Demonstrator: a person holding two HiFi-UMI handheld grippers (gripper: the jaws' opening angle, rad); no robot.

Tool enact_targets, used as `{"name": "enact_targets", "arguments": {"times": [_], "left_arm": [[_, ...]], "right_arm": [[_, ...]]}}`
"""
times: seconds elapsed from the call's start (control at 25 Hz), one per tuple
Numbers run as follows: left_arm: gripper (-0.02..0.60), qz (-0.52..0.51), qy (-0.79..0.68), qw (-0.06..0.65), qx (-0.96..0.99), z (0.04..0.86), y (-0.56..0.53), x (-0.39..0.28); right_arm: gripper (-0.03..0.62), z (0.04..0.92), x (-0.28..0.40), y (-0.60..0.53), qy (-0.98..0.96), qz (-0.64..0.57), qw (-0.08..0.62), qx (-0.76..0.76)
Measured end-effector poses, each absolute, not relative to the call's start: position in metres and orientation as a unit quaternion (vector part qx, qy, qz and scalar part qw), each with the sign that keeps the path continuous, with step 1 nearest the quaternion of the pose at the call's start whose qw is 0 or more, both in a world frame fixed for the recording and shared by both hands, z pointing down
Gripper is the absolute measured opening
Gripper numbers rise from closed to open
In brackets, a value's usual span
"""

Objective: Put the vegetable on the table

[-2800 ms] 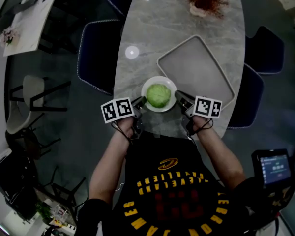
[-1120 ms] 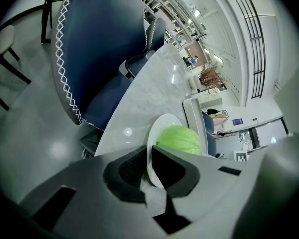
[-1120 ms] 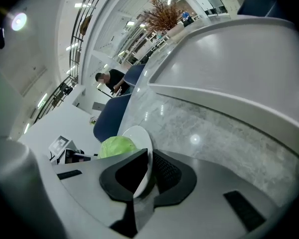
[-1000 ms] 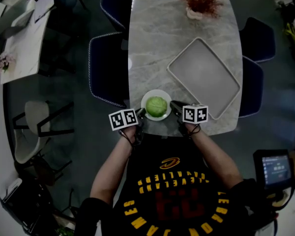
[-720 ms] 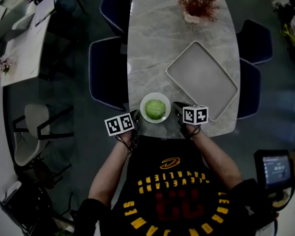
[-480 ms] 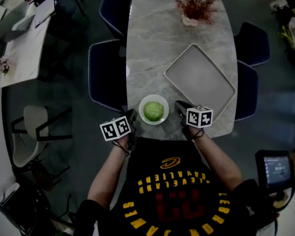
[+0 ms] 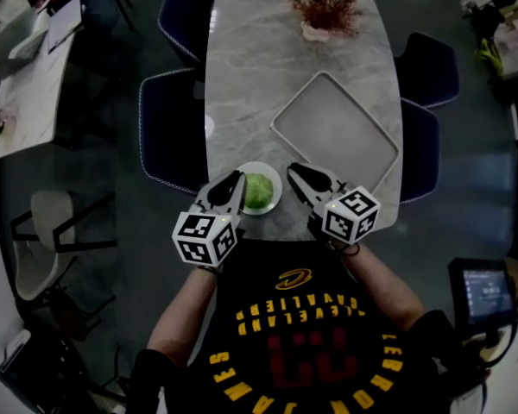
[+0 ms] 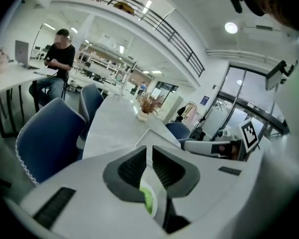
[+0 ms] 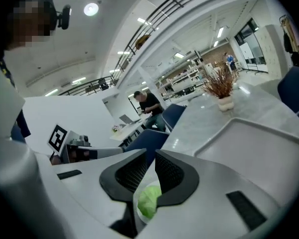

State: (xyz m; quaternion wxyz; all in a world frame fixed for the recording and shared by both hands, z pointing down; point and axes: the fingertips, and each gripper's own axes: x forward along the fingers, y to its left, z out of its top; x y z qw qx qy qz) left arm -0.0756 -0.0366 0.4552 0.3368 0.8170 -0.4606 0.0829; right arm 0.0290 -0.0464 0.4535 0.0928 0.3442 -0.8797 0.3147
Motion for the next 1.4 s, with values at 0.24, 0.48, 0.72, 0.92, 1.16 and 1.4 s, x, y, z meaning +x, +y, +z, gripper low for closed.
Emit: {"name": "enact_targets", "arguments": {"times": [0.24, 0.48, 0.72, 0.92, 1.16, 1.4], "left_arm": [[0.035, 0.046, -0.437, 0.278, 0.854, 0.4, -0.042, -0.046], [0.035, 0.029, -0.428, 0.226, 0.874, 0.357, -0.04, -0.027], [0.035, 0.007, -0.443, 0.196, 0.875, 0.328, -0.04, -0.02], [0.035, -0.02, -0.457, 0.191, 0.869, 0.309, -0.039, -0.021], [0.035, -0.011, -0.449, 0.163, 0.878, 0.301, -0.028, -0.014], [0.035, -0.023, -0.448, 0.163, 0.879, 0.296, -0.03, -0.011]], "right_arm": [[0.035, 0.385, 0.024, -0.052, -0.91, 0.237, 0.039, 0.338], [0.083, 0.342, 0.032, -0.057, -0.917, 0.175, 0.013, 0.357], [0.083, 0.316, 0.041, -0.055, -0.918, 0.146, -0.012, 0.368], [0.081, 0.295, 0.042, -0.047, -0.922, 0.13, -0.034, 0.362], [0.08, 0.286, 0.032, -0.035, -0.933, 0.091, -0.028, 0.346], [0.08, 0.283, 0.028, -0.029, -0.936, 0.079, -0.027, 0.342]]}}
